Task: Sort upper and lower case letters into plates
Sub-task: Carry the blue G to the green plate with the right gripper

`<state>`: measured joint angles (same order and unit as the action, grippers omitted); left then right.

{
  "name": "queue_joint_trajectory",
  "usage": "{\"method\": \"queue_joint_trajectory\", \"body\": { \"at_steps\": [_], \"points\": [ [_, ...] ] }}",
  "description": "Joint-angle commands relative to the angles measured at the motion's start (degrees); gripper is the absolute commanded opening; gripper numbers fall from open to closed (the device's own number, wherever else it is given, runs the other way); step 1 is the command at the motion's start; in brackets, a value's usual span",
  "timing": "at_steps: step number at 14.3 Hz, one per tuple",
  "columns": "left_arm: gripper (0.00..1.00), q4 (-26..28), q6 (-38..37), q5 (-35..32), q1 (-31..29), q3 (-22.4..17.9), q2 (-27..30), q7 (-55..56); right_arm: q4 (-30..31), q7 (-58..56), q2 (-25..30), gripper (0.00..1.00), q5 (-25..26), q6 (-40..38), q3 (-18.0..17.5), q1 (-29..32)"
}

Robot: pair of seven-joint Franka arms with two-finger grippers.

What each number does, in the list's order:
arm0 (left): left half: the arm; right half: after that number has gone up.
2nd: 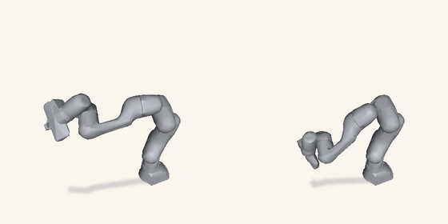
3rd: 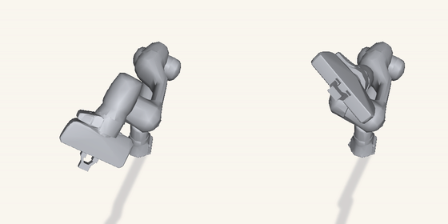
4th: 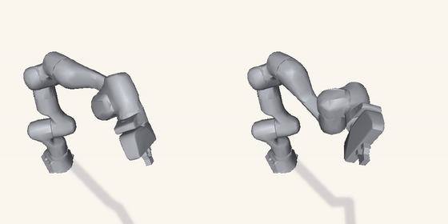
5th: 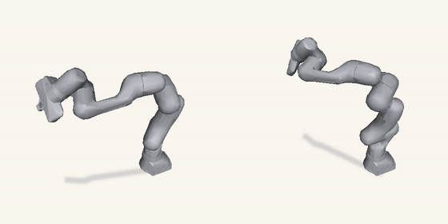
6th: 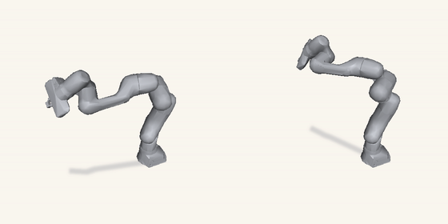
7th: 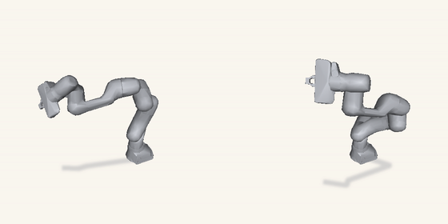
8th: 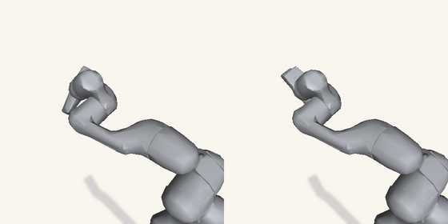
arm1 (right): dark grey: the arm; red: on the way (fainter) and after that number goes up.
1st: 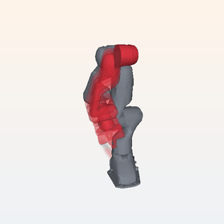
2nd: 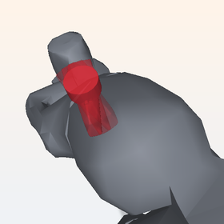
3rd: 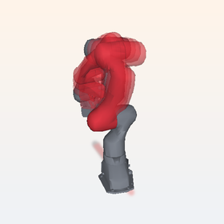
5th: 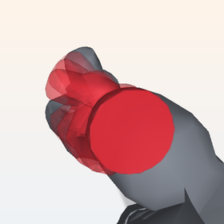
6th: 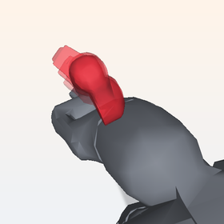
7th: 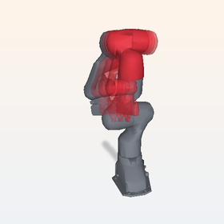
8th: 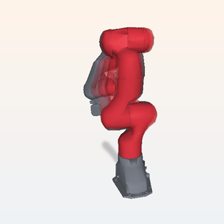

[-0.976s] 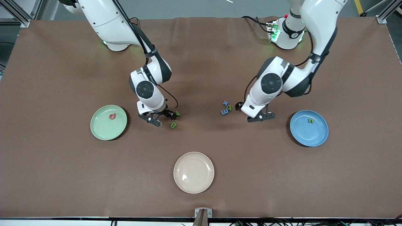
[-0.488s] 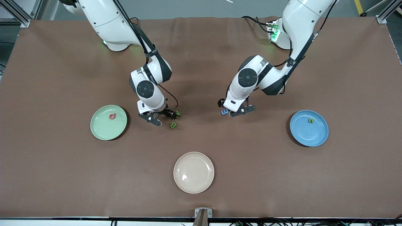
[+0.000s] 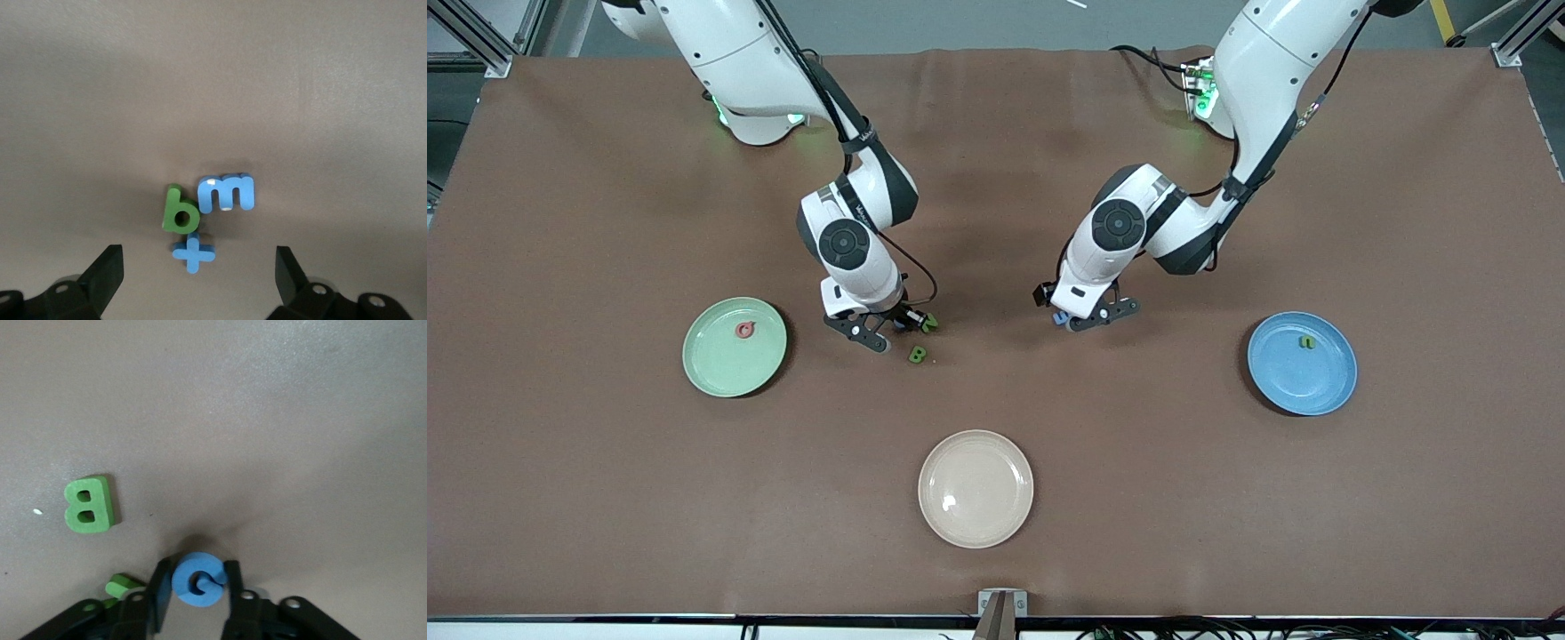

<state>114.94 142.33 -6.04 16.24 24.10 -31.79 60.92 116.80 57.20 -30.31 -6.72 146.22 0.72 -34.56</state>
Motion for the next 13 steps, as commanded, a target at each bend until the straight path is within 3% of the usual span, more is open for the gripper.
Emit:
{"method": "queue_joint_trajectory", "body": {
  "at_steps": [1,4,9,13],
  "points": [
    [1.00,-0.86,0.84,0.07,1.07,-0.20,-1.16,1.83,1.59,1.16,0.60,0.02,0.04,0.30,0.51,-0.60],
    [1.00,-0.42,0.67,-0.02,1.51,-0.28,-1.25,1.84,1.50,-1.63,3.92,0.00,0.04,-3.55,1.65,1.15],
    [1.00,-0.34,0.58,-0.37,3.00,-0.81,-2.57,1.84,2.20,-24.55,12.37,0.00,0.04,-15.07,2.01,14.06],
    [0.99,-0.33,0.58,-1.34,3.09,-0.99,-2.75,1.84,4.13,-39.15,13.43,0.00,0.13,-14.91,2.09,22.15]
  ]
}}
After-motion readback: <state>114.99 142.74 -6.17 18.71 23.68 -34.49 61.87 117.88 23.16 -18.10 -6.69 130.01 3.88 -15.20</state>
